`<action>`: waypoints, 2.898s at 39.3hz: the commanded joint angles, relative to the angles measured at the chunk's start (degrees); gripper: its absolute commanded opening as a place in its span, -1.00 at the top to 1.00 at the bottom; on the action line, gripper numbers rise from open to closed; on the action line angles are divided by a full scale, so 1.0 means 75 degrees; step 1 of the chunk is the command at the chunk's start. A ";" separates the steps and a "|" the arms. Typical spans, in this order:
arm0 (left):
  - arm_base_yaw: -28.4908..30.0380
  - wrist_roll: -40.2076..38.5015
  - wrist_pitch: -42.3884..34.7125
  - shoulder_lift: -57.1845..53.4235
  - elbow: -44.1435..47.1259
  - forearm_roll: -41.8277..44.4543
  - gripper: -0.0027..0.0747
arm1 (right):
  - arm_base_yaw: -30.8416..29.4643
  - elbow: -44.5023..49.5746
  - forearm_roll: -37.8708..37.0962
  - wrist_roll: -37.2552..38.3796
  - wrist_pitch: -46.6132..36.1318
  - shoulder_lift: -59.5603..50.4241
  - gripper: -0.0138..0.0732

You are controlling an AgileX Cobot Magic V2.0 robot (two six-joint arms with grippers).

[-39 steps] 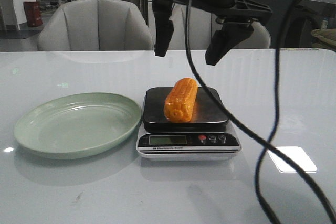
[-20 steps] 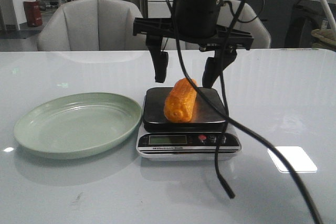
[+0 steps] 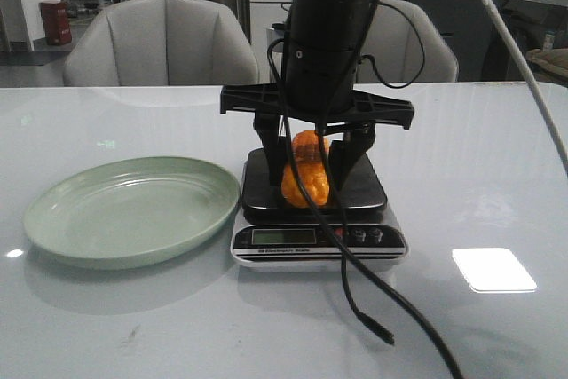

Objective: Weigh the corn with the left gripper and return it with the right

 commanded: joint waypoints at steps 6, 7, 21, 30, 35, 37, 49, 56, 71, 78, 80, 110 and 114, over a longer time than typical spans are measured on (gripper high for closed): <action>-0.0047 0.0011 -0.0592 -0.0134 -0.0167 -0.0009 0.61 | 0.0499 -0.0787 0.0067 0.0009 -0.0239 -0.0432 0.17; -0.0047 0.0011 -0.0592 -0.0134 -0.0167 -0.0009 0.61 | 0.0615 -0.0840 0.0105 0.0009 -0.0299 -0.0432 0.17; -0.0047 0.0011 -0.0592 -0.0134 -0.0167 -0.0009 0.61 | 0.1680 -0.0858 0.0638 0.0009 -0.2006 0.0062 0.16; -0.0047 0.0011 -0.0592 -0.0134 -0.0167 -0.0009 0.61 | 0.1813 -0.0873 0.1203 0.0009 -0.2749 0.0405 -0.16; -0.0047 0.0011 -0.0592 -0.0134 -0.0167 -0.0009 0.61 | 0.1813 -0.0873 0.1213 0.0009 -0.2825 0.0488 -0.54; -0.0047 0.0011 -0.0592 -0.0134 -0.0167 -0.0009 0.61 | 0.1813 -0.0873 0.1213 0.0009 -0.2847 0.0497 -0.66; -0.0047 0.0011 -0.0592 -0.0134 -0.0167 -0.0009 0.61 | 0.1618 -0.1423 0.1213 0.0009 -0.2527 0.0333 -0.68; -0.0047 0.0011 -0.0592 -0.0134 -0.0167 -0.0009 0.61 | 0.1400 -0.1646 0.1213 -0.0127 -0.1692 -0.0165 -0.68; -0.0047 0.0011 -0.0592 -0.0134 -0.0167 -0.0009 0.61 | 0.0725 -0.1595 0.1213 -0.3542 0.0953 -0.1705 -0.68; -0.0047 0.0011 -0.0592 -0.0134 -0.0167 -0.0009 0.61 | 0.0316 -0.1595 0.1221 -0.4790 0.1854 -0.2428 -0.68; -0.0047 0.0011 -0.0592 -0.0134 -0.0167 -0.0009 0.61 | 0.0250 -0.1595 0.1225 -0.4958 0.1978 -0.2691 -0.68; -0.0047 0.0011 -0.0592 -0.0134 -0.0167 -0.0009 0.61 | 0.0200 0.4324 0.1173 -0.5740 -0.1847 -0.8350 -0.68; -0.0047 0.0011 -0.0592 -0.0134 -0.0167 -0.0009 0.61 | 0.0200 0.5180 0.1075 -0.5743 -0.2247 -0.9190 -0.68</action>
